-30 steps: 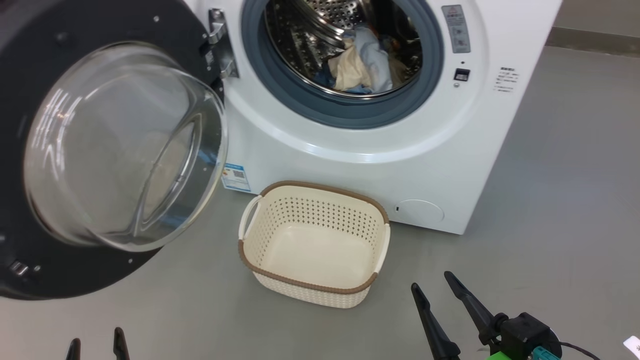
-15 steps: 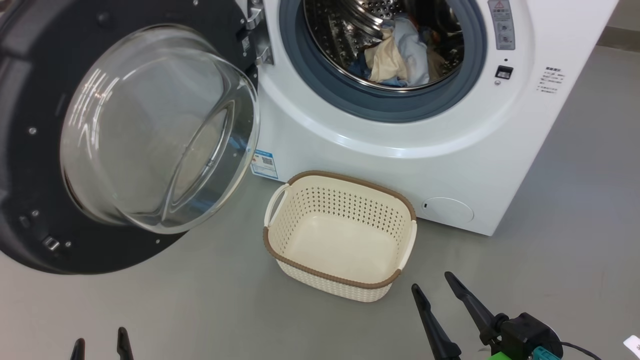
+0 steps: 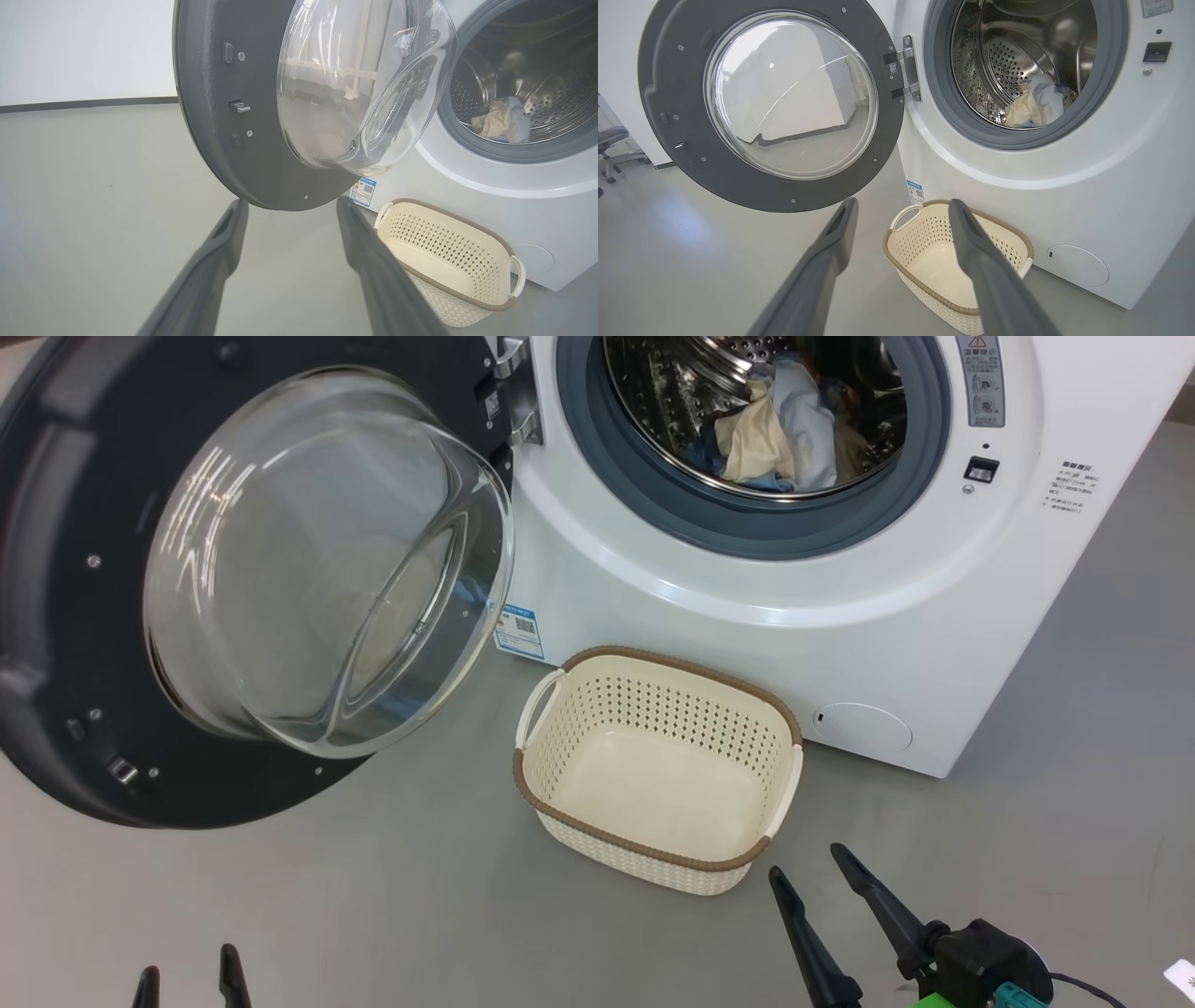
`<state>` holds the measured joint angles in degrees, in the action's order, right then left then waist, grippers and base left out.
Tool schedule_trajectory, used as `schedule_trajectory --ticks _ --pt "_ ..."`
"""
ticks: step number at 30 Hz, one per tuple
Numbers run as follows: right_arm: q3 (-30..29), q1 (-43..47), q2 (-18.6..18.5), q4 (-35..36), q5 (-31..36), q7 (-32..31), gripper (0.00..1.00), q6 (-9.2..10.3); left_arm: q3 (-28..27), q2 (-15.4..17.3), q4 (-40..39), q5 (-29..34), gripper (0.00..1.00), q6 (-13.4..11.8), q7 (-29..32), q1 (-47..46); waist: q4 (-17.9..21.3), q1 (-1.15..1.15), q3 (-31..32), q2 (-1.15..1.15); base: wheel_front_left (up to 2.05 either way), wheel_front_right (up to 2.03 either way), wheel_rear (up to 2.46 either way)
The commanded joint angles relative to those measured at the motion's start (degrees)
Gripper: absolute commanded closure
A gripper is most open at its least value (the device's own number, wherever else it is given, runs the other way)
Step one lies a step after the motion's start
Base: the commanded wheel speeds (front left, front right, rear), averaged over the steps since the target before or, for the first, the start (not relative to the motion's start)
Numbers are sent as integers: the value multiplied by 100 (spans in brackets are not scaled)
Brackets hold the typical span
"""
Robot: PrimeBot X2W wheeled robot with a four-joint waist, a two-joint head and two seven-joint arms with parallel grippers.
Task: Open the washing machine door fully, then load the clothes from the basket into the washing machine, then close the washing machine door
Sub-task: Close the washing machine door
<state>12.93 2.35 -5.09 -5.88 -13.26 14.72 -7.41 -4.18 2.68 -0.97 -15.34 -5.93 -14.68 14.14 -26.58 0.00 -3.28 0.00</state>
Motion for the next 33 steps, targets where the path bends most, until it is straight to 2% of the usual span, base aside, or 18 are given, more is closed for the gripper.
schedule_trajectory --ticks 1,11,12,13,15,18,20,22,28,33 --pt "184 -138 -15 130 21 28 0 -8 -175 20 -161 -12 0 -58 -32 -130 3 0 -8 0 0 0 0" --pt "183 -155 -32 122 23 28 0 -8 -198 20 -179 -10 0 -82 -32 -153 62 0 -43 0 0 0 0" --pt "184 -155 -32 124 25 28 0 -8 -205 20 -181 -12 6 -76 -32 -157 67 0 -46 0 0 0 0" --pt "181 -155 -32 129 26 28 0 -8 -223 20 -193 -47 47 -72 -32 -169 71 0 -50 0 0 0 0" --pt "175 -154 -31 141 31 28 0 -8 -271 20 -195 -99 100 -49 -32 -175 79 0 -61 0 0 0 0" --pt "170 -151 -38 158 36 28 0 -8 -438 20 -272 -265 100 0 -32 -223 87 0 -82 0 0 0 0" --pt "155 -143 -46 168 35 28 0 -8 -679 20 -400 -788 100 10 -32 -323 81 0 -90 0 0 0 0" --pt "149 -136 -50 171 34 28 0 -8 -824 20 -449 -935 100 41 -32 -356 80 0 -90 0 0 0 0" --pt "140 -94 -60 179 25 28 0 -8 -1928 44 -490 -2080 100 456 -32 -832 82 0 -77 0 0 0 0" --pt "174 -141 -106 186 4 28 0 -8 -2741 583 15 -3093 100 760 105 -1601 166 0 -82 0 0 0 0"
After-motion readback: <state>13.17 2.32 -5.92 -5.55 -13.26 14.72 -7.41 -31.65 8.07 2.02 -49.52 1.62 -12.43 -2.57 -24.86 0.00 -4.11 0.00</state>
